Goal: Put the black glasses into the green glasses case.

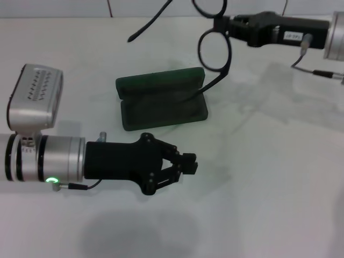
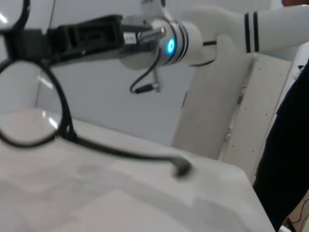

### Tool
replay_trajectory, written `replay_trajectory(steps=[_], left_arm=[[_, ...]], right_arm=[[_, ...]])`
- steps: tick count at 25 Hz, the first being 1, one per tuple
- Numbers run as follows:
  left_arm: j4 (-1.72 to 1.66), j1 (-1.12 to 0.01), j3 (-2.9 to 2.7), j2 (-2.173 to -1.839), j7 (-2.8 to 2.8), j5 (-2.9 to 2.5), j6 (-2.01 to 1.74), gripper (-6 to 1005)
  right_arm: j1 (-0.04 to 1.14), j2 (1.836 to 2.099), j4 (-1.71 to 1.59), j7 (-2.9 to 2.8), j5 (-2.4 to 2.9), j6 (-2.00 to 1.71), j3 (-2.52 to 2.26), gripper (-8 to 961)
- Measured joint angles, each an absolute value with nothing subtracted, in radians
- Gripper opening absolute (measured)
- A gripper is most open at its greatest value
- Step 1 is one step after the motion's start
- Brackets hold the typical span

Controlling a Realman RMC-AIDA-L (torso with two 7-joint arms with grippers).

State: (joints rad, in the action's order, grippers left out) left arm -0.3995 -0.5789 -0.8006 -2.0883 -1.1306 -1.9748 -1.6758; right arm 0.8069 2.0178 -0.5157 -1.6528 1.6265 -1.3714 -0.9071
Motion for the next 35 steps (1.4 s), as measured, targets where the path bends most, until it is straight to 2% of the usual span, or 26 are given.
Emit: replay_trajectory(steps=[8, 35], left_arm=[[-0.36, -0.631, -0.797, -2.089, -1.142, -1.963, -1.67, 23], [-0.347, -0.641, -0.791, -2.082, -1.26, -1.888, -1.67, -2]], right_arm=[[0.86, 2.028, -0.36, -1.597, 1.595, -1.393, -0.934, 61], [0.836, 2.028, -0.341, -1.518, 1.542, -1.45, -1.126, 62]])
